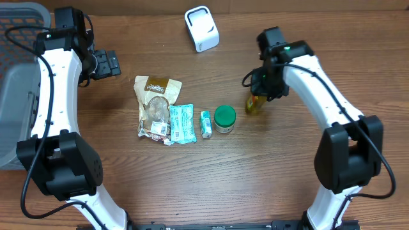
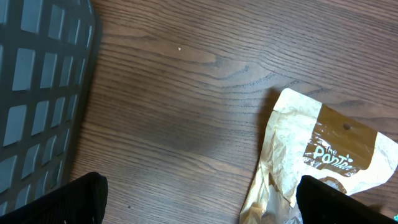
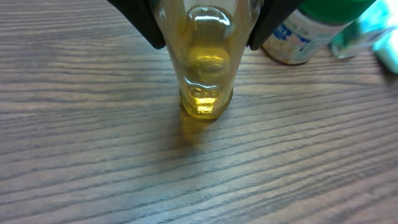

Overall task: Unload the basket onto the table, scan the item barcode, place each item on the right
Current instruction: 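Close the right gripper on the yellow bottle and lift it, then carry the yellow bottle up toward the white scanner with the right gripper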

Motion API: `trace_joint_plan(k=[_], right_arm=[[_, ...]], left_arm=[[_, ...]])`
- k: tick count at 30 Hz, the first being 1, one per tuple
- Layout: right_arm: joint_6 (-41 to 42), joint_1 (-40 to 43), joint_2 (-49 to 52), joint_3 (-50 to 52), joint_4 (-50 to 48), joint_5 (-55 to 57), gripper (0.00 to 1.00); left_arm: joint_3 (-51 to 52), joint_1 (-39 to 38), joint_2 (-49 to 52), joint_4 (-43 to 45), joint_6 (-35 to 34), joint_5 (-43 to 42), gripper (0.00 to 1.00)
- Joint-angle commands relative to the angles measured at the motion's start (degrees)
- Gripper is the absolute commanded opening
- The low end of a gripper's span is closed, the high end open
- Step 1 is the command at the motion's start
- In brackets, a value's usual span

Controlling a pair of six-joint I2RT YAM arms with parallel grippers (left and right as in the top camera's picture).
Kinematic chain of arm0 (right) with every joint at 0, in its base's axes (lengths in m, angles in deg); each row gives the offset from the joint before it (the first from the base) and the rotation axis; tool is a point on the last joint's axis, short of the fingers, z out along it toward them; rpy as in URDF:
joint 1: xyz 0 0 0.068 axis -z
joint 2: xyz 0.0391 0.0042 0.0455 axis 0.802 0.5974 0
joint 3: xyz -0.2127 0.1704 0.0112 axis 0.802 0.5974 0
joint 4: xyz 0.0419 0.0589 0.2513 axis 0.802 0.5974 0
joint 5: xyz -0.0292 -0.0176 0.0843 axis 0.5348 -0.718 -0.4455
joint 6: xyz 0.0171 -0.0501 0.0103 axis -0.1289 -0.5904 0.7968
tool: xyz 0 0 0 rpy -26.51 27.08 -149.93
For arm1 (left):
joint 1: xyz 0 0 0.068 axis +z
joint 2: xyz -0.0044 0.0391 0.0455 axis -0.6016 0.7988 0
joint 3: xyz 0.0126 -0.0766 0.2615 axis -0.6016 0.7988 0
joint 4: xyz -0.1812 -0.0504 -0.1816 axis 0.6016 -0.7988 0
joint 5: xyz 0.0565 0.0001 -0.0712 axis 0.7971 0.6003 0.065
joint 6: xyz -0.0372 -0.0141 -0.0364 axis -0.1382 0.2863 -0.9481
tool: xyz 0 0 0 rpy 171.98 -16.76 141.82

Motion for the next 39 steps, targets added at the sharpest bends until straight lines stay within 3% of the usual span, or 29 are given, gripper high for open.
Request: trace_joint_plan(k=[1,6,11,17,23,39], right_arm=[[-3.8,5.0,-8.2,-3.4,-0.2,-14.4,0.23],[-13.9,11.4,-12.8,-3.4,2.1,-41.7,0.23],[-22.1,14.4,-13.1,-3.4,8.4,-57.1,0.23],[-28.8,13.2,-13.1,-3.3,14.6,-60.2,0.23],[-28.8,10.5,-13.1,-3.3,17.3,-60.2,0.18],[-28.8,6.0,-13.1,-3.3,20.9,-60.2,0.17]], left_arm=[[-0.6,-0.4,-0.6,0.0,1.1,0.5,1.00],[-0.6,-0.4,-0.6,0.0,1.1,0.5,1.00],[-0.6,-0.4,-0.6,0.0,1.1,0.5,1.00],[-0.6,-0.4,-0.6,0.0,1.1,0.5,1.00],[-0.6,-0.4,-0.6,0.0,1.1,0.5,0.99],[-0.6,-0.4,-0.6,0.0,1.1,0.5,1.00]])
